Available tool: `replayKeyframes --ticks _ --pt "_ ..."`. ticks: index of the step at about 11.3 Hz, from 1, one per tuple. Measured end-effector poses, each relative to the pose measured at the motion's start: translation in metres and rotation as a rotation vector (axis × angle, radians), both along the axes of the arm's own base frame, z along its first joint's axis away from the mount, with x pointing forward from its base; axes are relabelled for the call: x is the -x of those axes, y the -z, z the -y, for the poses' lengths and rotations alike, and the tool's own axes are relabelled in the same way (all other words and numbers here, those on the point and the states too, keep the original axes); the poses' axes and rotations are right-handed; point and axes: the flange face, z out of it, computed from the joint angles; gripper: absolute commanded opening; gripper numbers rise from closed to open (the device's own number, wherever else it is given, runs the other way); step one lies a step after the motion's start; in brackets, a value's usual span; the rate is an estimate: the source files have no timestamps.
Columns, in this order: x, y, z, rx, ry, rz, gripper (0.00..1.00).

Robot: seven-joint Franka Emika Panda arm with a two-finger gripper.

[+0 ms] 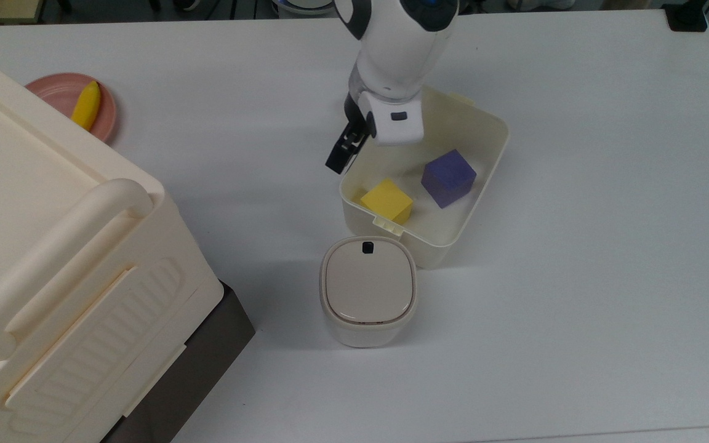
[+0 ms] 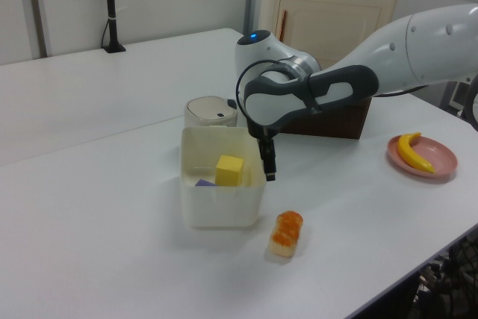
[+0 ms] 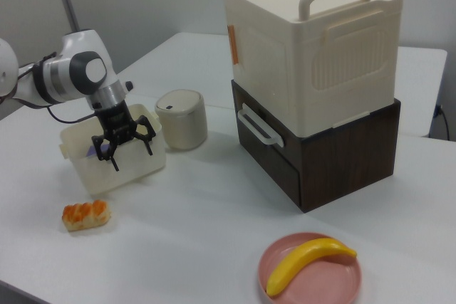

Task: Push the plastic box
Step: 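Push the white plastic box with the gripper, sliding it across the table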

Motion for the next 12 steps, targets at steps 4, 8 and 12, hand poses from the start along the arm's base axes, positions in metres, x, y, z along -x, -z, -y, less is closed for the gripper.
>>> replayKeyframes --ticks 4,8,12 --pt "-0.002 -0.008 -0.03 -0.039 -0.03 0.071 1.0" --pt "-0.015 -0.017 -0.042 -0.061 -0.015 0.12 1.0" --pt "-0.028 -0.022 -0.064 -0.076 -0.031 0.148 1.0"
